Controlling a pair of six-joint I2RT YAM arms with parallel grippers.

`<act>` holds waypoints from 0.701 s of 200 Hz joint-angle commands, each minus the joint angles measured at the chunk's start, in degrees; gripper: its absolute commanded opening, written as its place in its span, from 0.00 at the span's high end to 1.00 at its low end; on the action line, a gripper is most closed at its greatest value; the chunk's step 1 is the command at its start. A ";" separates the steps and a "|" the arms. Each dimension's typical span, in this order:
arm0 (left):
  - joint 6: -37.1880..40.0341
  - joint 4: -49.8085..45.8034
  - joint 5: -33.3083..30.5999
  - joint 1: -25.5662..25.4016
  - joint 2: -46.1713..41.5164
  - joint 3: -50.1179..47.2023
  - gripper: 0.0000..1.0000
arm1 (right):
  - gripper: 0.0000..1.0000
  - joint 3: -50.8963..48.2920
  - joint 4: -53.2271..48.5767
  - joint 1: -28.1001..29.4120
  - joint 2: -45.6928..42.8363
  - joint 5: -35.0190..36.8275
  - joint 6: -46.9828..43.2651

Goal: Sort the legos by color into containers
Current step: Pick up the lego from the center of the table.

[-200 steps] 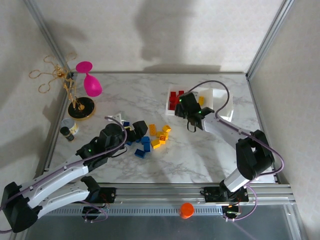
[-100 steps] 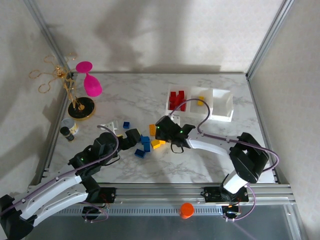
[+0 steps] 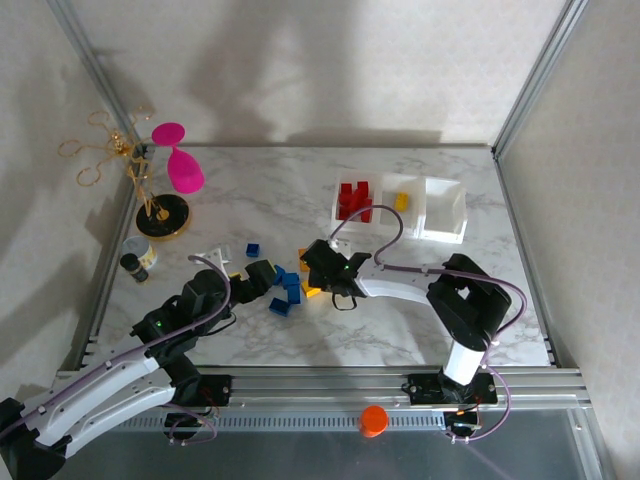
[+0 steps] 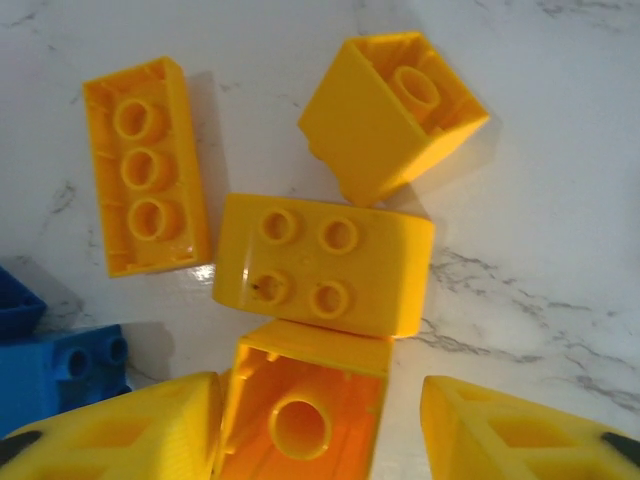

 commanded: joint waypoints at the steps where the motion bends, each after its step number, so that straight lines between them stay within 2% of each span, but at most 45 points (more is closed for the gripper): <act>1: -0.57 -0.94 -1.16 -0.12 -0.42 -0.91 0.00 | 0.50 0.37 0.39 0.70 1.14 0.04 -0.35; 35: -0.42 -0.23 -0.57 -0.11 -0.04 -0.66 0.00 | 0.62 -0.83 0.64 0.69 -0.38 0.62 -0.82; 72: 0.04 0.51 0.26 -0.13 1.58 0.39 0.00 | 0.70 -1.78 -0.14 0.44 -3.89 1.66 -1.13; 102: 0.59 2.00 1.06 -0.12 3.10 1.04 0.00 | 0.72 -3.01 -1.12 -0.59 -8.71 2.63 -1.80; 140: 1.58 4.29 2.07 -0.18 6.83 2.74 0.00 | 0.72 -3.75 -3.38 -6.53 -15.42 4.08 -4.93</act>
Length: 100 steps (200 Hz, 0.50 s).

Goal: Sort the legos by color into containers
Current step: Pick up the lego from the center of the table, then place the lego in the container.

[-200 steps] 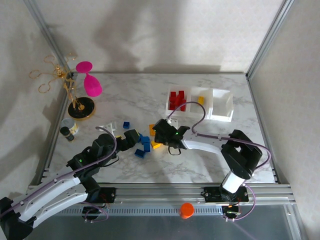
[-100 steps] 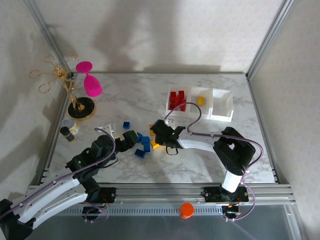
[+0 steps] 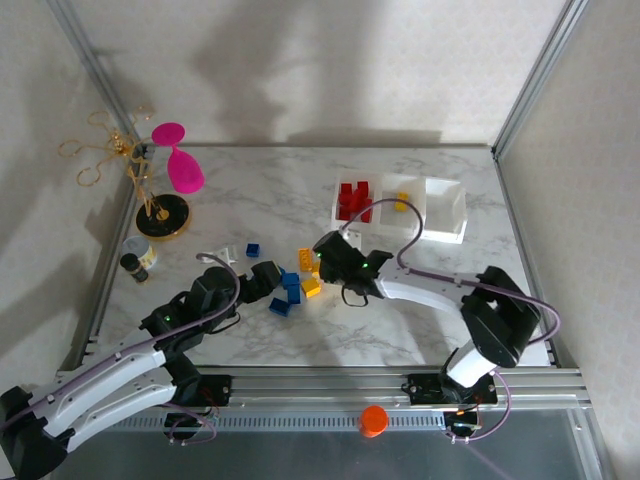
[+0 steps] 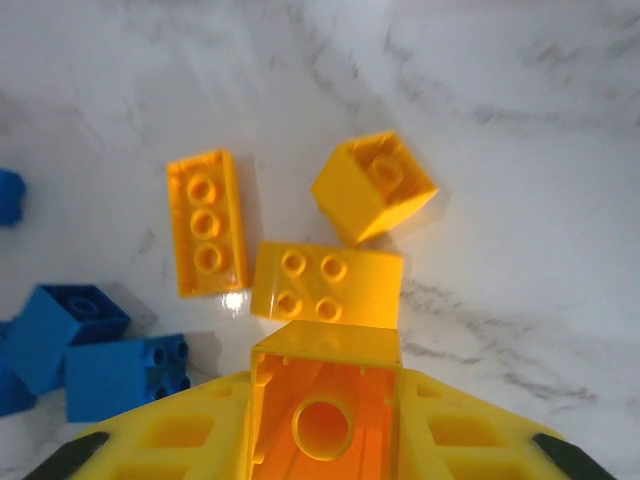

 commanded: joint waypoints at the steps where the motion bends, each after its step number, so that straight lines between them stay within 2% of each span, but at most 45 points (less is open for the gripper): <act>1: 1.33 2.64 1.44 -0.14 1.87 2.63 0.00 | 0.72 -0.91 -2.58 -4.06 -4.48 3.10 -2.73; 31: 1.73 5.47 2.77 -0.11 5.62 4.25 0.00 | 0.71 -0.38 -3.01 -12.60 -7.96 2.87 -7.27; 51: 1.94 7.47 3.07 -0.15 8.17 5.02 0.00 | 0.70 0.26 -1.12 -20.68 -8.05 1.98 -10.70; 73: 1.91 8.94 3.13 -0.12 11.24 6.27 0.00 | 0.71 2.29 1.00 -27.02 -5.12 2.80 -13.57; 100: 2.28 10.61 2.86 -0.14 14.66 7.95 0.00 | 0.70 6.47 4.97 -32.54 1.44 0.40 -17.31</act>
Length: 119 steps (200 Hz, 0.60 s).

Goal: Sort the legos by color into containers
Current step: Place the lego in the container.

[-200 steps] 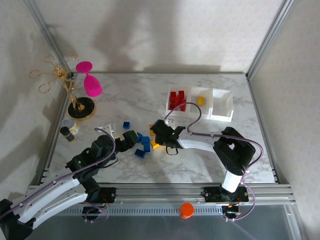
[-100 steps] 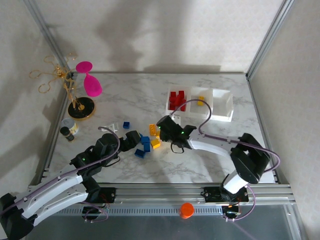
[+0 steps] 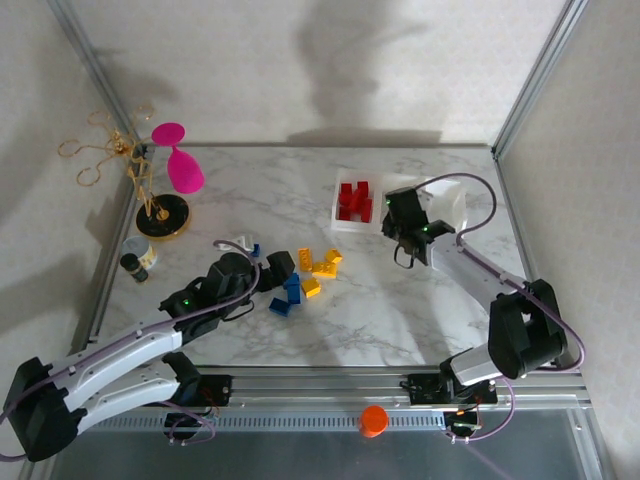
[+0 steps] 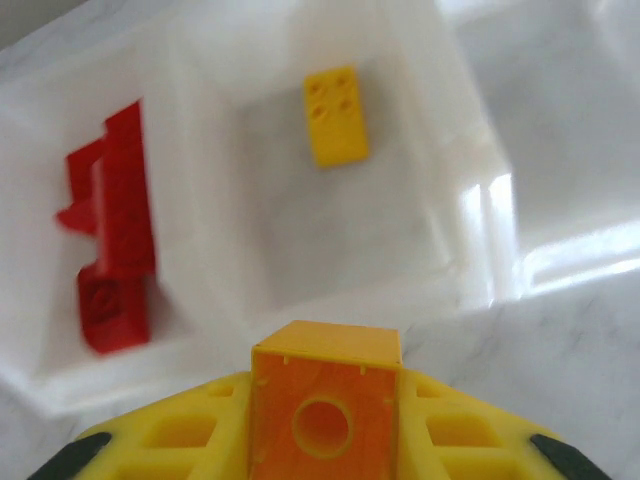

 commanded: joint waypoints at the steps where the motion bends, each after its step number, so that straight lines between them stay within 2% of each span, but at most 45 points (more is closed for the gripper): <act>1: 1.14 3.14 0.51 -0.12 2.13 3.10 0.00 | 0.70 4.69 4.32 -3.52 5.60 -1.11 -5.61; 48: 1.54 4.82 -0.35 -0.17 5.38 5.21 0.00 | 0.68 15.95 4.91 -8.42 19.09 -3.83 -8.33; 65: 1.90 4.58 0.02 -0.10 6.42 6.04 0.00 | 0.58 19.18 4.64 -8.56 22.13 -4.47 -9.52; 91: 2.22 4.29 -0.07 0.01 6.78 6.34 0.00 | 0.45 21.30 3.92 -8.55 22.46 -4.69 -10.47; 119: 1.69 4.37 1.16 -0.02 5.58 6.39 0.00 | 0.37 18.31 4.17 -7.78 17.78 -5.81 -10.55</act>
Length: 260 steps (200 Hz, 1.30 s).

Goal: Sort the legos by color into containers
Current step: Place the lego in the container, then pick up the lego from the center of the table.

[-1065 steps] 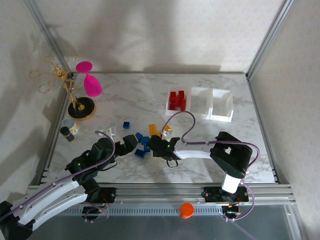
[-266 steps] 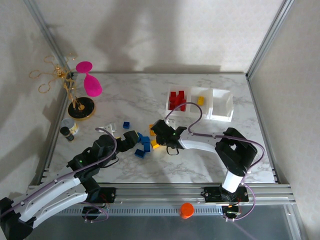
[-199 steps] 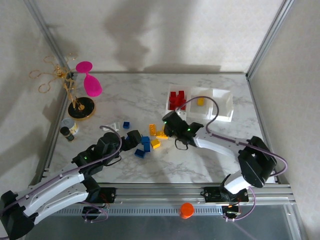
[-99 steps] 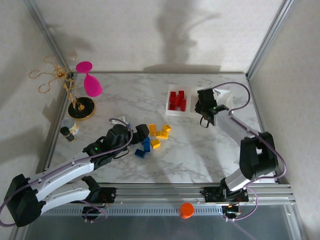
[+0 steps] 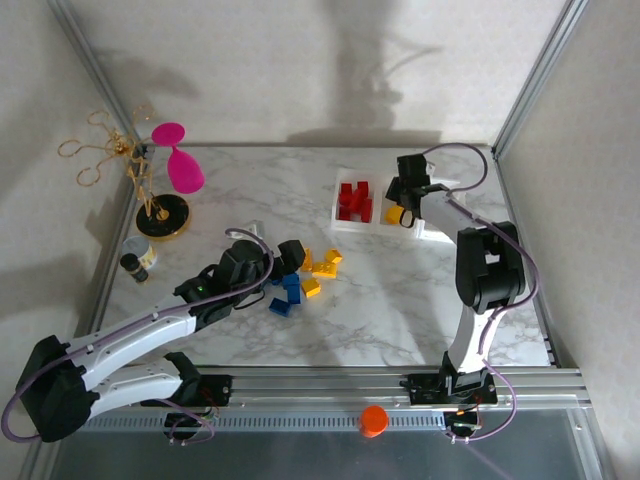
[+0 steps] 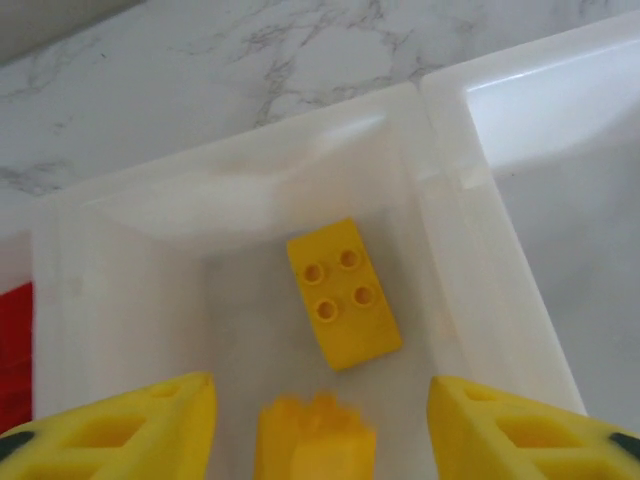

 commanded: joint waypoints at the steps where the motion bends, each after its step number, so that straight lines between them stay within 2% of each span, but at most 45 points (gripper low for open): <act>1: 0.61 0.99 1.14 -0.02 -1.17 1.77 0.00 | 0.37 -0.75 0.14 0.81 -4.86 -1.01 -0.77; 44: 0.35 -1.19 0.53 -0.01 -4.13 0.59 0.00 | 0.28 -8.72 -1.31 6.53 -13.13 -2.30 -0.22; 79: -0.52 -3.46 -0.29 -0.02 -8.50 -2.15 0.00 | 0.22 -14.62 -2.52 14.56 -18.09 -3.42 0.38; 112: -1.06 -6.60 -1.60 -0.01 -13.14 -5.15 0.00 | 0.19 -18.54 -2.78 21.08 -19.24 -6.03 1.89; 142: -1.57 -8.90 -2.98 -0.02 -16.37 -6.94 0.00 | 0.15 -17.99 -4.14 26.55 -15.46 -2.85 5.14; 175: -2.36 -10.19 -4.36 0.05 -17.93 -7.47 0.00 | 0.14 -14.95 -5.04 29.77 -10.43 -0.09 12.10; 205: -3.09 -9.48 -4.91 0.00 -19.46 -9.03 0.00 | 0.14 -10.60 -5.53 30.98 -4.93 0.90 16.48; 229: -3.66 -10.25 -5.18 -0.02 -20.08 -9.15 0.00 | 0.14 -6.98 -8.02 31.53 -0.50 5.84 18.99; 260: -4.75 -9.66 -3.96 -0.02 -21.19 -10.19 0.00 | 0.14 -6.65 -7.03 31.53 1.84 8.79 19.95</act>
